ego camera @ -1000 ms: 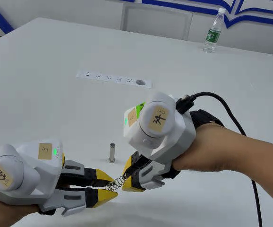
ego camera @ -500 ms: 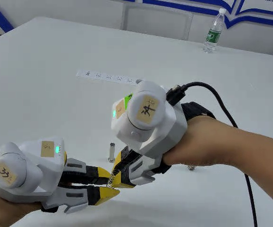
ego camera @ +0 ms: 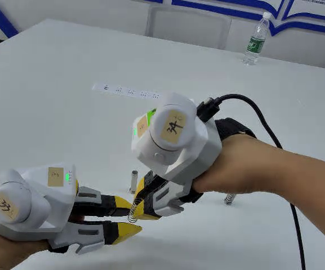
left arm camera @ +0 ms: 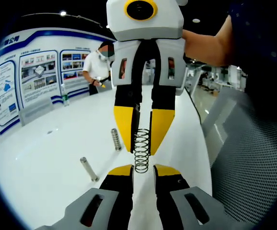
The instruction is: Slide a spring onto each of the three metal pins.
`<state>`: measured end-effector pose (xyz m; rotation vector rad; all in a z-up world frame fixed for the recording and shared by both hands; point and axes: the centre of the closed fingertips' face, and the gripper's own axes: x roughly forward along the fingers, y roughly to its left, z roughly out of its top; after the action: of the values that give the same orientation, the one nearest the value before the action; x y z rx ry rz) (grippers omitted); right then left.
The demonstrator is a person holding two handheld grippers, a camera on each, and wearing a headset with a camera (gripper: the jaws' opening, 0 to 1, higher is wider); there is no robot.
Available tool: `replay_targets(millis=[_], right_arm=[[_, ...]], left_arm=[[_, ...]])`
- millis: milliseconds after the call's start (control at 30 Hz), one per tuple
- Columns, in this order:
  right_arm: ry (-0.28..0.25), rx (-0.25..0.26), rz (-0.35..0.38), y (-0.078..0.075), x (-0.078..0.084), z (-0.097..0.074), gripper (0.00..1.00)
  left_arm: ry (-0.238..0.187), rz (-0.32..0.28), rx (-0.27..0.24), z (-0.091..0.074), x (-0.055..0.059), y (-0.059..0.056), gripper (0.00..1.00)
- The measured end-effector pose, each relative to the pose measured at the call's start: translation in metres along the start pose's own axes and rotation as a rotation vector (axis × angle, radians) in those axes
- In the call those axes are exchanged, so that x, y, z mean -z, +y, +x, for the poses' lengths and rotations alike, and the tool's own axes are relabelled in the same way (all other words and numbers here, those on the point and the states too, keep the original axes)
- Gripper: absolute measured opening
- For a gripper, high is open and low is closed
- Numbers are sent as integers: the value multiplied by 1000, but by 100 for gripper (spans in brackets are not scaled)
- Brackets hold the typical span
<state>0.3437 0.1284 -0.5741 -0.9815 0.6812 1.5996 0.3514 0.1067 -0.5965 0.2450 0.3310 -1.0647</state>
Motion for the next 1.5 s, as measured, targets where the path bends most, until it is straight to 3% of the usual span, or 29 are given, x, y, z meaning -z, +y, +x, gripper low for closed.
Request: replay_targets(millis=[367,633,1100,1500], right_arm=[[5,30,24,-13,5,-10,12],[3,56,26,-27,2,-18,12],[-2,104,43,-63,-4,-22,12],[8,118,87,-90,-3,-7,12]], left_arm=[[-12,-62,-94,-19,6,19,30],[-6,-92,-140,-26,10,25,40],[-3,-120,-169,-31,14,30,50],[-1,-136,-178,-33,18,31,54]])
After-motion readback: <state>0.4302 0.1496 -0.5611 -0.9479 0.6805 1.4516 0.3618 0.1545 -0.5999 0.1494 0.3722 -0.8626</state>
